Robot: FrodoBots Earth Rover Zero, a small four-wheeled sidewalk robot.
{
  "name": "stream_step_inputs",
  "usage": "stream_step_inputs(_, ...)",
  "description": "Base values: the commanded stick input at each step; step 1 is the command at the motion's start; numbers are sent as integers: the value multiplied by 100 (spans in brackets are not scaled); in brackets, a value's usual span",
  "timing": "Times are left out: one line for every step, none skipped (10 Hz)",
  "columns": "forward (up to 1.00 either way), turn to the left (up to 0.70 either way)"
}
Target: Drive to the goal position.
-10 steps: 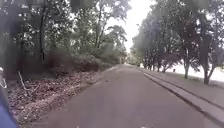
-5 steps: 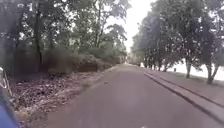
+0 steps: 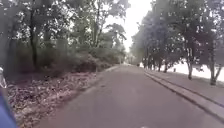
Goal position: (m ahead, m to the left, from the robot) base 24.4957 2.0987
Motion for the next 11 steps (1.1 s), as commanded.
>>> stream_step_inputs(70,-1)
stream_step_inputs(70,-1)
stream_step_inputs(70,-1)
stream_step_inputs(70,-1)
stream_step_inputs(70,-1)
stream_step_inputs(70,-1)
stream_step_inputs(70,-4)
stream_step_inputs(70,-8)
stream_step_inputs(70,-13)
stream_step_inputs(70,-14)
stream_step_inputs(70,-13)
